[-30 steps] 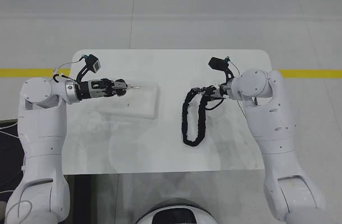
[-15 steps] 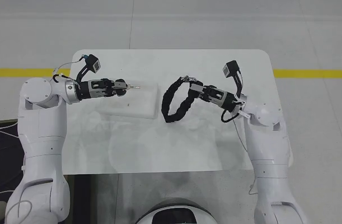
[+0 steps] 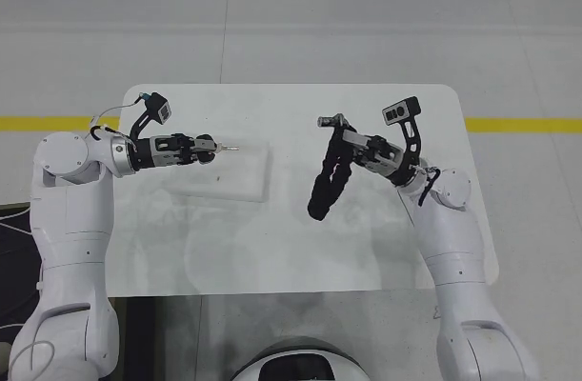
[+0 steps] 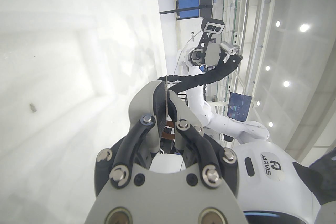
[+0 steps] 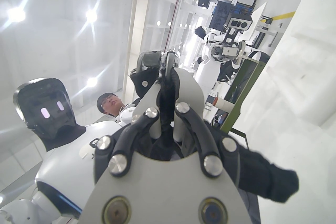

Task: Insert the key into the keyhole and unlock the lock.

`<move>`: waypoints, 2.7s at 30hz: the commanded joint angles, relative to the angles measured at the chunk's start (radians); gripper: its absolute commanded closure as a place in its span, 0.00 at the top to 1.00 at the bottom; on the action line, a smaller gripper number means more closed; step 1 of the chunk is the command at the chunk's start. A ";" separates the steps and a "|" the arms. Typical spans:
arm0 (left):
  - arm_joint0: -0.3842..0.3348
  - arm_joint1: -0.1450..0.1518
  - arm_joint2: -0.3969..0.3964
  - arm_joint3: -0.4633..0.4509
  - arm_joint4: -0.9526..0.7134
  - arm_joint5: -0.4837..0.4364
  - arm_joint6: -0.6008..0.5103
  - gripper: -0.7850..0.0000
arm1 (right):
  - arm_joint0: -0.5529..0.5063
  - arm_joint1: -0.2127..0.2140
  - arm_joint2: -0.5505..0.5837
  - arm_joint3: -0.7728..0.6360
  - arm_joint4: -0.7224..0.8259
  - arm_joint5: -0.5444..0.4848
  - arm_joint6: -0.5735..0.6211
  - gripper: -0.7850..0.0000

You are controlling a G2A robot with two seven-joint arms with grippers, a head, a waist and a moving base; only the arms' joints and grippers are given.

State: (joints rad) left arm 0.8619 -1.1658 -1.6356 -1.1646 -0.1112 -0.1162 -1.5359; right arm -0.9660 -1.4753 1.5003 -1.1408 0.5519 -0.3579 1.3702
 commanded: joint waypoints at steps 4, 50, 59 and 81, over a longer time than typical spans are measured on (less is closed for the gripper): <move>0.000 0.000 0.000 0.000 0.000 0.000 0.000 0.00 | -0.001 0.000 0.000 -0.001 -0.001 0.000 -0.001 0.00; 0.238 -0.024 0.195 -0.356 -0.323 0.180 0.238 0.00 | -0.305 0.076 -0.080 -0.410 -0.273 0.017 -0.223 0.00; 0.233 -0.017 0.193 -0.362 -0.298 0.181 0.240 0.00 | -0.309 0.090 -0.091 -0.413 -0.261 0.006 -0.230 0.00; 0.230 -0.006 0.197 -0.374 -0.289 0.175 0.228 0.00 | -0.294 0.114 -0.130 -0.403 -0.236 -0.001 -0.260 0.00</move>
State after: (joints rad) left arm 1.0918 -1.1723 -1.4381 -1.5384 -0.3988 0.0601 -1.3082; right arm -1.2598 -1.3618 1.3714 -1.5437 0.3152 -0.3589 1.1116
